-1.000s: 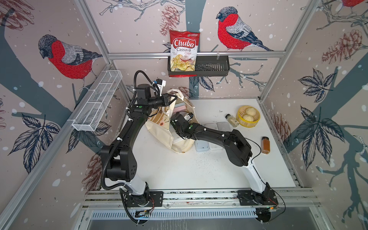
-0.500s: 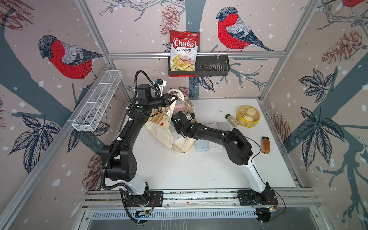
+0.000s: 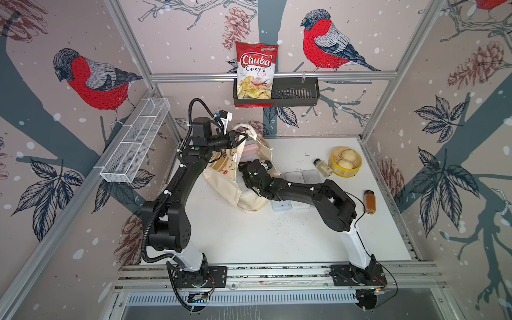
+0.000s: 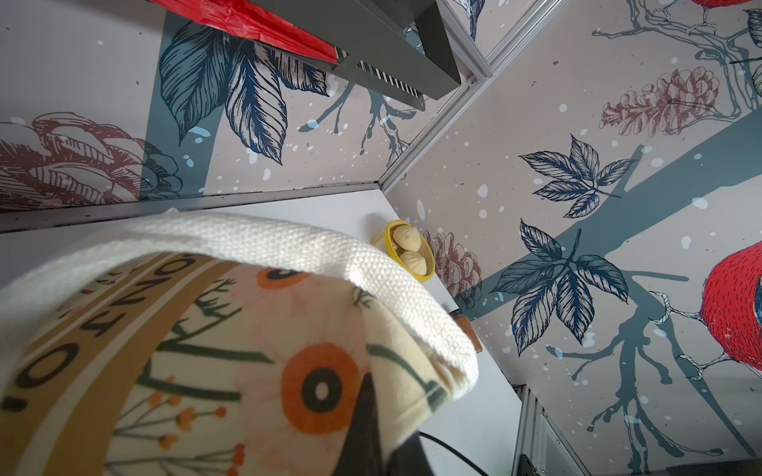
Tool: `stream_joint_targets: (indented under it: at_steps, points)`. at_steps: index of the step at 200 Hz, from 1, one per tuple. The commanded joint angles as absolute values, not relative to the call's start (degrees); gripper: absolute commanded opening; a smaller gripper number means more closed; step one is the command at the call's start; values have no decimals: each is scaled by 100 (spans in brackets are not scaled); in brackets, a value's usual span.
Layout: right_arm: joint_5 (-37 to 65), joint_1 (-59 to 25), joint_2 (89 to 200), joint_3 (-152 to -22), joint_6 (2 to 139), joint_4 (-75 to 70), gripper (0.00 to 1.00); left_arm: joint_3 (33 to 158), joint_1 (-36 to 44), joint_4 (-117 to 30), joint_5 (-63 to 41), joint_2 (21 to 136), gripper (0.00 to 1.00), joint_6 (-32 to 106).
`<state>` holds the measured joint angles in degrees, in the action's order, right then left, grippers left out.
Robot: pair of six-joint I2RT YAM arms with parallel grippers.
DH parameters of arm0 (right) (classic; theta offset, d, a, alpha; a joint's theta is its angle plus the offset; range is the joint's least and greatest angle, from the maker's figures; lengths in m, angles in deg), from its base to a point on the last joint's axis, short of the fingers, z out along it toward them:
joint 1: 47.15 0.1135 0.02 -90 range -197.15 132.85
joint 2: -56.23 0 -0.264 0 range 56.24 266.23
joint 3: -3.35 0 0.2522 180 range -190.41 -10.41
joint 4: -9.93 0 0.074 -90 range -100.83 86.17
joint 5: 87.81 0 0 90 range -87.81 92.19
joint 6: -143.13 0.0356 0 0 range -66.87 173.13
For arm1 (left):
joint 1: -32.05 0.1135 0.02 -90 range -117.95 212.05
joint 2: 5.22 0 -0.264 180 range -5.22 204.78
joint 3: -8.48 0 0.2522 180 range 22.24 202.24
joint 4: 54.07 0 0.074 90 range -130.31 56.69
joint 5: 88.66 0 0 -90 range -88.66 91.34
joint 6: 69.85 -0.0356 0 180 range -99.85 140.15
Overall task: Take out the pencil case from the canvas bag
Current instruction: Pick up the pencil case from the canvas bag.
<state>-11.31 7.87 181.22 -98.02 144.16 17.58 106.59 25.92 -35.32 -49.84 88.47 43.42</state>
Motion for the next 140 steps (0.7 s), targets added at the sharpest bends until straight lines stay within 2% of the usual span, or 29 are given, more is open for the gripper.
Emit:
stream_joint_targets:
  at_steps: [1, 23, 77, 140]
  points:
    - [-1345, 777, 17990, -9717, 14167, 2422, 74, 10714, 2582, -3926, -5194, 8817, 0, 4222]
    - [-1352, 753, 18005, -9744, 14295, 2235, 74, 10723, 2581, -3910, -5201, 8834, 0, 4222]
    - [-1821, 679, 18186, -10672, 14404, -298, 77, 10723, 2581, -3908, -5186, 8847, 0, 4243]
    - [-1554, 547, 18435, -10762, 14749, -719, 78, 10725, 2572, -3917, -5196, 8803, 0, 4242]
